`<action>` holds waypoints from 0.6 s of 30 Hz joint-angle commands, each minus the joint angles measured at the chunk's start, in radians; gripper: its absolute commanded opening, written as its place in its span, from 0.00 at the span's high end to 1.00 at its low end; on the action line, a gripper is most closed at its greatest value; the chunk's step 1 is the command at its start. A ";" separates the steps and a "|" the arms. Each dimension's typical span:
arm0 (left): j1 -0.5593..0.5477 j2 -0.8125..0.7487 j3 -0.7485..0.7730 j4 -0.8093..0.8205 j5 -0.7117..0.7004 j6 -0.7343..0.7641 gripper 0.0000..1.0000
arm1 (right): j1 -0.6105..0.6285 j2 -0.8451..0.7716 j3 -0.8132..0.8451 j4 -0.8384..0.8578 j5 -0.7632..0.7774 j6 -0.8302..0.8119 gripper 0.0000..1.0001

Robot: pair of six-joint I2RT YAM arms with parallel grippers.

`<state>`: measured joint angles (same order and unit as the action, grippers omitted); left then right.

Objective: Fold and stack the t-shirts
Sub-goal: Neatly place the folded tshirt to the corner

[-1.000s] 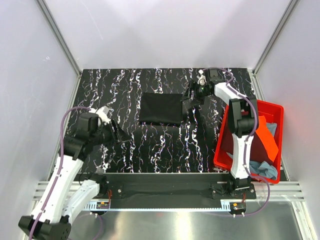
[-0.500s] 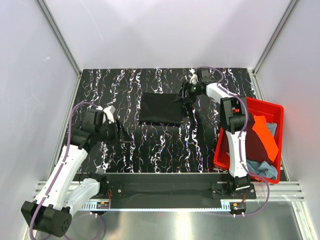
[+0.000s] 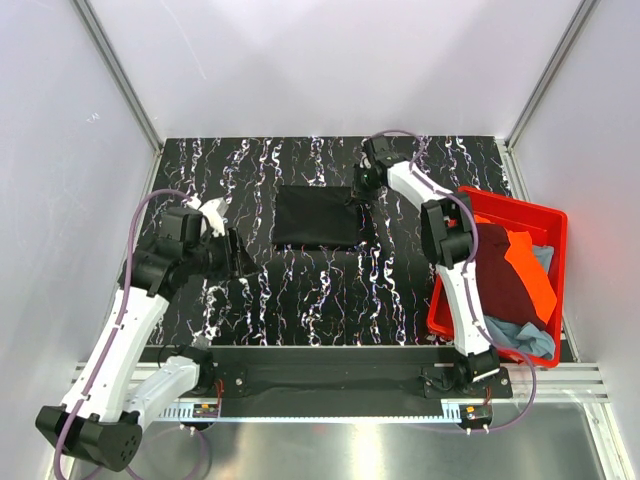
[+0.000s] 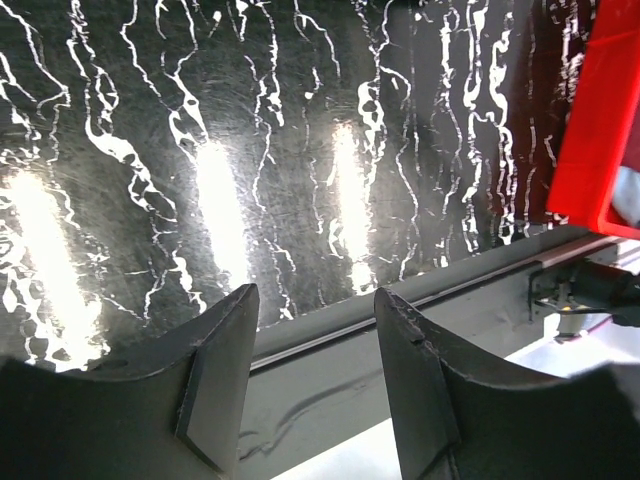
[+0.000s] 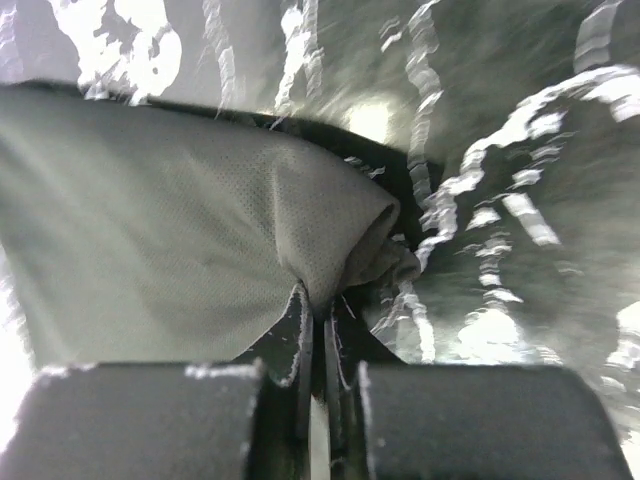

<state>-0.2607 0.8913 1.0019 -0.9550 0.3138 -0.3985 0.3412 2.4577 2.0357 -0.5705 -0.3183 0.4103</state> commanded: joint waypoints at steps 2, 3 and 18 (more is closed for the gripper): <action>-0.018 -0.035 0.012 -0.002 -0.058 0.044 0.44 | 0.010 0.075 0.168 -0.252 0.399 -0.109 1.00; -0.025 -0.040 0.006 -0.005 -0.077 0.046 0.44 | 0.009 0.081 0.197 -0.275 0.485 -0.140 1.00; -0.045 0.027 0.024 -0.103 -0.240 0.084 0.44 | -0.189 0.058 0.273 -0.123 0.795 -0.722 1.00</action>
<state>-0.3038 0.8997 0.9722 -1.0386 0.1368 -0.3393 0.2119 2.5355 2.2845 -0.7818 0.3904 -0.1707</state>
